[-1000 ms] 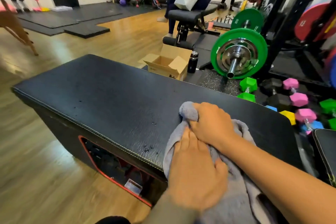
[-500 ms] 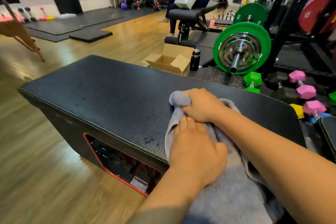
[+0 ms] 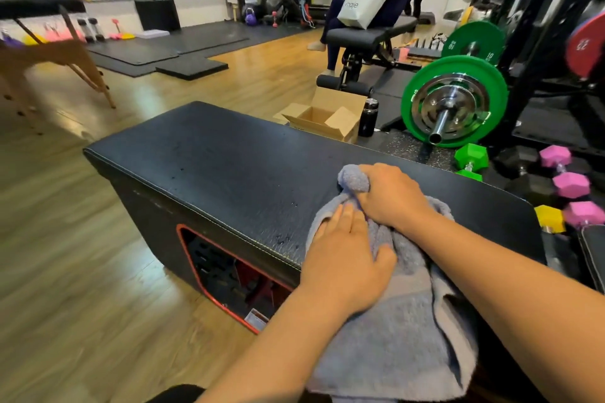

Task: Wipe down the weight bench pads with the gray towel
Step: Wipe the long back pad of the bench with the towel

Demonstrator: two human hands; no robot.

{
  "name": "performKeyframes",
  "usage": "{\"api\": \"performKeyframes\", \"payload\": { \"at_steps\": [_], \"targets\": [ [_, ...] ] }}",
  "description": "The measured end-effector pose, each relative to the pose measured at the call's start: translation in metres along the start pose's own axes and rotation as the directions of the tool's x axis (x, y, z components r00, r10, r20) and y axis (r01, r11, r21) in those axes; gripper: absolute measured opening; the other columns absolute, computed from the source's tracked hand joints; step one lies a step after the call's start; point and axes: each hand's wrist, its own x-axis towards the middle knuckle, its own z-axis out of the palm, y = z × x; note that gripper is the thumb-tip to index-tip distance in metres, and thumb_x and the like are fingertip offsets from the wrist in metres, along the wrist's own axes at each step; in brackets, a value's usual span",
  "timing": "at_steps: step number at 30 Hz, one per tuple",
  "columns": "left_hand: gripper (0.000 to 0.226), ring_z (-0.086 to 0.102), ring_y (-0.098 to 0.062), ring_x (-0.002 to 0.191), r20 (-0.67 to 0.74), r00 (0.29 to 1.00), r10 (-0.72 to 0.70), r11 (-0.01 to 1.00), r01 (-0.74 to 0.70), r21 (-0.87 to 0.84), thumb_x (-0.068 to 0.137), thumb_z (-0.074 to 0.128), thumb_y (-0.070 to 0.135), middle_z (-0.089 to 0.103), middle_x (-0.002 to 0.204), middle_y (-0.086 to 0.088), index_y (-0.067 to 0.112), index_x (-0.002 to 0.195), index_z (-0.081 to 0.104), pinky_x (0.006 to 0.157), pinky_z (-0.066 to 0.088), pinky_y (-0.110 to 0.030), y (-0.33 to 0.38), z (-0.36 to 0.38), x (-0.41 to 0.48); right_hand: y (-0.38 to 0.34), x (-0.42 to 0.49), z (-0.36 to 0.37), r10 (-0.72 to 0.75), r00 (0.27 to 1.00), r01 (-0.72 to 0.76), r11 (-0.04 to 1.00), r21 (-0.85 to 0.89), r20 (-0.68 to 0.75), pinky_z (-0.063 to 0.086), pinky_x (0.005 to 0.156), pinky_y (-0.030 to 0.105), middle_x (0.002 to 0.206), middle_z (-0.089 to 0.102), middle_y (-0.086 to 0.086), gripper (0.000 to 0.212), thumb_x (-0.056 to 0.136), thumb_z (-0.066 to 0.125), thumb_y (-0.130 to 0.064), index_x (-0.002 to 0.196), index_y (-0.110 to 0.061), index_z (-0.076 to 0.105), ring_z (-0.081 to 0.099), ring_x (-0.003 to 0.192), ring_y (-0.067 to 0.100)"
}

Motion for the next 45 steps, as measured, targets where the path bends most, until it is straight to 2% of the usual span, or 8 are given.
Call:
{"api": "performKeyframes", "payload": {
  "at_steps": [6,11,17,22,29,37,42,45],
  "targets": [
    [0.079,0.016,-0.027,0.144,-0.039,0.999,0.015,0.999,-0.013,0.051,0.087,0.016,0.058,0.024,0.155,-0.018,0.004,0.143,0.032,0.12,0.01,-0.038,-0.002,-0.003,-0.028,-0.007,0.018,0.004,-0.06,0.998,0.061,0.998,-0.03,0.034,0.046,0.068,0.036,0.096,0.06,0.003,0.025,0.081,0.054,-0.033,0.105,-0.036,0.06,0.059,0.095,0.034],
    [0.079,0.063,-0.035,0.11,0.04,0.98,-0.195,0.98,0.192,0.056,0.064,0.039,0.053,0.065,0.119,-0.023,-0.002,0.111,0.068,0.097,0.048,-0.044,0.02,0.006,-0.07,-0.042,-0.041,-0.001,-0.265,0.948,0.254,0.964,0.079,0.175,0.046,0.06,0.036,0.073,0.057,-0.006,0.015,0.076,0.057,-0.041,0.073,-0.027,0.053,0.057,0.073,0.022],
    [0.086,0.053,-0.042,0.117,-0.017,0.966,-0.259,0.964,0.26,0.064,0.074,0.032,0.053,0.056,0.128,-0.027,-0.01,0.128,0.052,0.103,0.042,-0.048,0.006,0.008,-0.038,-0.022,-0.009,-0.004,-0.17,0.98,0.166,0.985,0.049,0.105,0.041,0.062,0.033,0.08,0.057,-0.007,0.011,0.08,0.055,-0.046,0.069,-0.045,0.051,0.056,0.08,0.025],
    [0.085,0.0,-0.038,0.142,0.172,0.969,-0.176,0.975,0.148,0.164,0.092,0.024,0.051,-0.002,0.156,-0.027,-0.007,0.147,-0.004,0.117,-0.003,-0.049,-0.009,-0.009,0.036,-0.006,0.052,0.011,-0.04,0.999,0.039,0.996,-0.08,-0.015,0.036,0.062,0.033,0.089,0.051,-0.001,0.02,0.084,0.052,-0.039,0.102,-0.033,0.06,0.056,0.092,0.03],
    [0.086,0.041,-0.04,0.129,0.217,0.955,-0.202,0.972,0.169,0.162,0.073,0.028,0.045,0.041,0.145,-0.024,-0.006,0.142,0.033,0.111,0.03,-0.052,-0.014,-0.016,0.044,-0.013,0.04,0.01,-0.002,1.0,0.001,0.999,-0.034,-0.013,0.031,0.062,0.031,0.091,0.063,0.007,0.024,0.078,0.048,-0.03,0.091,-0.016,0.063,0.056,0.087,0.034],
    [0.072,0.033,-0.04,0.137,0.3,0.93,-0.211,0.975,0.178,0.133,0.082,0.033,0.034,0.037,0.145,-0.028,-0.007,0.142,0.035,0.114,0.021,-0.051,-0.009,-0.022,-0.002,-0.042,-0.03,0.004,0.066,0.996,-0.079,0.966,0.246,0.06,0.043,0.09,0.034,0.11,0.066,-0.005,0.03,0.078,0.062,-0.013,0.107,-0.023,0.066,0.059,0.105,0.019],
    [0.076,0.043,-0.033,0.131,0.287,0.926,-0.244,0.968,0.214,0.131,0.073,0.066,0.032,0.049,0.138,-0.022,-0.002,0.137,0.043,0.112,0.022,-0.048,-0.006,-0.016,0.01,-0.029,-0.023,0.005,0.022,0.985,-0.029,0.999,0.037,0.171,0.001,0.119,0.038,0.142,0.052,0.0,0.053,0.084,0.049,-0.028,0.135,-0.019,0.053,0.036,0.139,0.013],
    [0.077,0.024,-0.036,0.139,0.203,0.949,-0.242,0.967,0.252,-0.028,0.078,0.045,0.03,0.032,0.148,-0.021,-0.003,0.145,0.024,0.117,0.015,-0.052,-0.01,-0.021,0.051,-0.017,0.02,0.006,0.08,0.982,-0.082,0.997,0.001,0.169,-0.005,0.119,0.038,0.146,0.047,0.001,0.058,0.087,0.044,-0.046,0.14,-0.02,0.048,0.029,0.143,0.014]
  ]
}}
